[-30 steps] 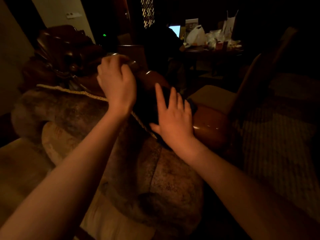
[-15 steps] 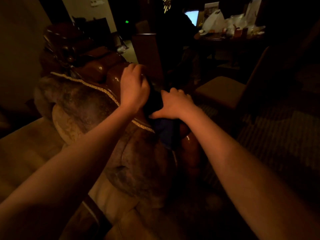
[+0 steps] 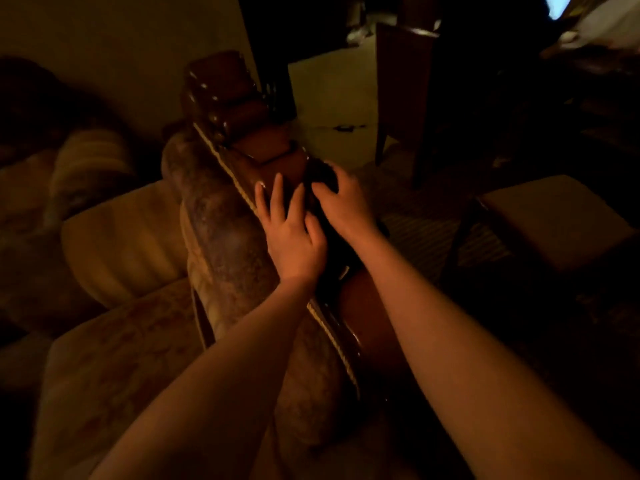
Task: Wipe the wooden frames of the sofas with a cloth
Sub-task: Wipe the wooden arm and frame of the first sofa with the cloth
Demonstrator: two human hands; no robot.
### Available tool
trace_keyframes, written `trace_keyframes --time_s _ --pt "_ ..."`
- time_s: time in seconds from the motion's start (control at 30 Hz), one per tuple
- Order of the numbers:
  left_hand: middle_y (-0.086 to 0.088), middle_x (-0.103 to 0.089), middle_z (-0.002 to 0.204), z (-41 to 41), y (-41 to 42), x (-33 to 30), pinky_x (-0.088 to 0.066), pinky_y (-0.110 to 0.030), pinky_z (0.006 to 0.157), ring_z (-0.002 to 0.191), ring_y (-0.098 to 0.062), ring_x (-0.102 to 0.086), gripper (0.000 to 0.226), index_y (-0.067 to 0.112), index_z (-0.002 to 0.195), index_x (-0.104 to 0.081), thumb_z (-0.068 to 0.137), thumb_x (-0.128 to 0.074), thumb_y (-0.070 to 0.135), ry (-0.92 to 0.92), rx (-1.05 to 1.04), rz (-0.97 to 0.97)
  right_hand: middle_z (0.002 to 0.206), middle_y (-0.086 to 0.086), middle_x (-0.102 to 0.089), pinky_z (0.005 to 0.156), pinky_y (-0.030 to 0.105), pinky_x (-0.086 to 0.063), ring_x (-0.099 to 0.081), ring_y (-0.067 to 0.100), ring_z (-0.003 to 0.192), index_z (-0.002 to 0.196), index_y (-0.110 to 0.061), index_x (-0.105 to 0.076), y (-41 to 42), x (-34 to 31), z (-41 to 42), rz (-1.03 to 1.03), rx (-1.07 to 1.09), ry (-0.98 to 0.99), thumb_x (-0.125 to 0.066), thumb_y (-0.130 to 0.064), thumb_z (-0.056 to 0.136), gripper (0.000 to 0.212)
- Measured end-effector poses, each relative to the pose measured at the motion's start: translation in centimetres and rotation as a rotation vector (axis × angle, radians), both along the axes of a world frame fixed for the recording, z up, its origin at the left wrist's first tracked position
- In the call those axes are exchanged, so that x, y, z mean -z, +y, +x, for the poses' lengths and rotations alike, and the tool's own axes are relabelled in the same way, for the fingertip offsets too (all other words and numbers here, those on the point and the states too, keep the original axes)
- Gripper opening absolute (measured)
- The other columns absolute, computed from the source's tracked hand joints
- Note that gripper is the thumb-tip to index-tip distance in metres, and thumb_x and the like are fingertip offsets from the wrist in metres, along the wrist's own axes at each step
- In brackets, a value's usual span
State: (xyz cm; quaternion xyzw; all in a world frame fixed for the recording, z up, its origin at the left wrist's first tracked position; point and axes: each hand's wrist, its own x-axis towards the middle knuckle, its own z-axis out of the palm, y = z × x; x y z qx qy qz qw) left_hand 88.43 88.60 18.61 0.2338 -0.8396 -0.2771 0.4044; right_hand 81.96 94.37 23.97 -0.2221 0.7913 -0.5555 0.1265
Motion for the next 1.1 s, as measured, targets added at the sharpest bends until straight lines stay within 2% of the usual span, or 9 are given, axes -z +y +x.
trace_keyframes --time_s 0.13,0.23,0.33,0.47,0.73,0.8,0.9,1.0,1.1 --pt "-0.017 -0.038 0.147 0.1 -0.1 0.3 -0.011 -0.037 0.116 0.142 -0.038 -0.015 0.047 0.005 0.124 -0.059 0.089 -0.033 0.023 -0.001 0.008 -0.043 0.122 0.002 -0.06 0.098 0.038 -0.046 -0.057 0.017 0.111 0.131 -0.017 -0.051 0.6 1.2 -1.6 -0.042 -0.093 -0.151 -0.062 -0.038 0.082 0.055" --pt "-0.017 -0.037 0.147 0.0 -0.2 0.3 -0.01 -0.035 0.116 0.142 -0.039 -0.015 0.047 0.006 0.125 -0.059 0.089 -0.034 0.023 -0.023 -0.014 -0.061 0.126 0.004 -0.059 0.099 0.033 -0.045 -0.056 0.019 0.115 0.131 -0.019 -0.052 2.3 2.0 -1.0 -0.042 -0.09 -0.322 -0.056 -0.057 0.077 0.067" --pt "-0.013 -0.034 0.15 0.2 0.3 0.3 -0.008 -0.029 0.115 0.143 -0.037 -0.013 0.05 0.009 0.128 -0.057 0.089 -0.031 0.027 -0.053 -0.038 -0.064 0.145 0.007 -0.041 0.102 0.024 -0.029 -0.039 0.022 0.133 0.142 -0.015 -0.039 5.6 4.8 0.7 0.041 -0.099 -0.426 -0.039 -0.053 0.095 0.06" --pt "-0.007 -0.02 0.157 1.1 0.5 -0.6 -0.013 -0.029 0.114 0.146 -0.031 -0.003 0.051 0.015 0.139 -0.045 0.092 -0.029 0.027 -0.19 -0.069 -0.055 0.149 0.01 -0.035 0.116 0.035 -0.021 -0.034 0.025 0.136 0.144 -0.012 -0.036 10.0 8.1 2.2 0.23 -0.079 -0.374 -0.036 -0.05 0.097 0.061" --pt "-0.011 0.015 0.157 6.8 9.0 3.7 -0.018 -0.041 0.114 0.146 -0.029 0.004 0.06 0.023 0.152 -0.007 0.099 -0.035 0.021 -0.28 0.041 0.347 0.148 0.02 -0.032 0.111 0.037 -0.025 -0.033 0.032 0.135 0.144 -0.002 -0.031 18.3 10.1 7.9 0.43 0.151 -0.462 -0.021 -0.035 0.103 0.053" --pt "-0.013 0.013 0.157 7.9 10.5 4.3 -0.017 -0.041 0.116 0.146 -0.031 -0.002 0.058 0.026 0.152 -0.004 0.101 -0.031 0.029 -0.346 0.057 0.528 0.146 0.023 -0.034 0.107 0.035 -0.028 -0.035 0.035 0.133 0.14 0.003 -0.035 19.0 10.3 9.4 0.529 0.194 -0.444 -0.023 -0.032 0.103 0.053" --pt "-0.018 0.007 0.157 9.5 12.3 3.9 -0.026 -0.043 0.113 0.14 -0.039 -0.024 0.061 0.027 0.151 0.002 0.101 -0.028 0.041 -0.488 0.094 0.555 0.144 0.026 -0.036 0.105 0.037 -0.031 -0.038 0.038 0.131 0.136 0.006 -0.039 19.5 11.5 11.9 0.623 0.254 -0.481 -0.026 -0.033 0.102 0.053" --pt "-0.021 -0.018 0.154 11.2 12.5 3.0 -0.029 -0.04 0.108 0.133 -0.038 -0.035 0.066 0.02 0.152 0.004 0.1 -0.029 0.045 -0.533 0.045 0.723 0.145 0.023 -0.036 0.106 0.038 -0.033 -0.038 0.036 0.131 0.137 0.002 -0.04 18.8 11.0 14.8 0.68 0.187 -0.508 -0.03 -0.035 0.101 0.053" --pt "-0.016 -0.04 0.141 13.3 10.8 2.0 -0.041 -0.036 0.1 0.123 -0.033 -0.046 0.057 0.009 0.149 -0.019 0.101 -0.03 0.038 -0.466 0.095 1.041 0.142 0.019 -0.042 0.106 0.04 -0.037 -0.043 0.033 0.129 0.136 -0.005 -0.045 16.5 9.7 17.5 0.634 0.002 -0.485 -0.039 -0.037 0.097 0.051"
